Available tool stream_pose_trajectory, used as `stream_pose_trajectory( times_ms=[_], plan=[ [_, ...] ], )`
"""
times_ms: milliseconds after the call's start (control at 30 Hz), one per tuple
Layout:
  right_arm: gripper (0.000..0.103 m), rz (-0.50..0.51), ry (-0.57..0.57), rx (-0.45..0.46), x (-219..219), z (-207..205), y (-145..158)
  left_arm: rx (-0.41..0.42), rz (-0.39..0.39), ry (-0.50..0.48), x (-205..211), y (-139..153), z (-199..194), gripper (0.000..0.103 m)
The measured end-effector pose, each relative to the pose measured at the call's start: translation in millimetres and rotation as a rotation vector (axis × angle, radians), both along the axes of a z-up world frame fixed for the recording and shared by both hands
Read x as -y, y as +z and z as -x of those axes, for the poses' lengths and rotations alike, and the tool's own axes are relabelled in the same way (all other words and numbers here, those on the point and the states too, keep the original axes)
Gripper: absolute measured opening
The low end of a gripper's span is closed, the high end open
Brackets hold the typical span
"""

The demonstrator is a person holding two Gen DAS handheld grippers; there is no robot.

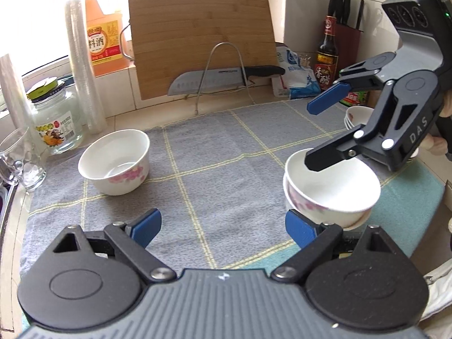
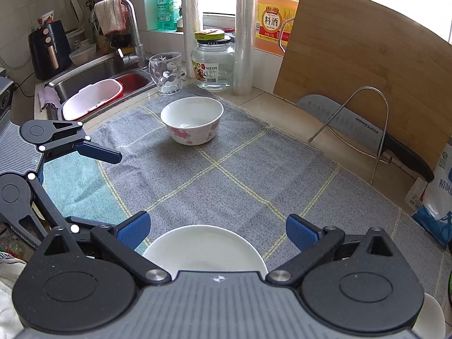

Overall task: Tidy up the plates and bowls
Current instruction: 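Lower the bowl into the pink-flower bowl and open the right gripper, then grasp the rim of the remaining white bowl with the right gripper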

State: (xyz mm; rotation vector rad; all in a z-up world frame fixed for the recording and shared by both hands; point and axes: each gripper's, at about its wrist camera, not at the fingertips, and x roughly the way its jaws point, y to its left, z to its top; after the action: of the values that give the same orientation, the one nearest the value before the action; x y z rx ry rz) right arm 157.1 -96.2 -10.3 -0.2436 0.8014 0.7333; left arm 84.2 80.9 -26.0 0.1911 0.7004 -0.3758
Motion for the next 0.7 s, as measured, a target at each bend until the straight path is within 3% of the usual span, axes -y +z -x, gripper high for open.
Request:
stream_pose_trajectory(
  times_ms=[300, 700],
  plan=[
    [0.103, 0.023, -0.003, 0.040, -54, -28, 6, 0.059, -0.025, 0.163, -59, -15, -39, 0.094],
    [0.103, 0.048, -0.009, 0.044, -111, -80, 2, 0.084, -0.019, 0.155, -81, -37, -86, 0.094]
  ],
)
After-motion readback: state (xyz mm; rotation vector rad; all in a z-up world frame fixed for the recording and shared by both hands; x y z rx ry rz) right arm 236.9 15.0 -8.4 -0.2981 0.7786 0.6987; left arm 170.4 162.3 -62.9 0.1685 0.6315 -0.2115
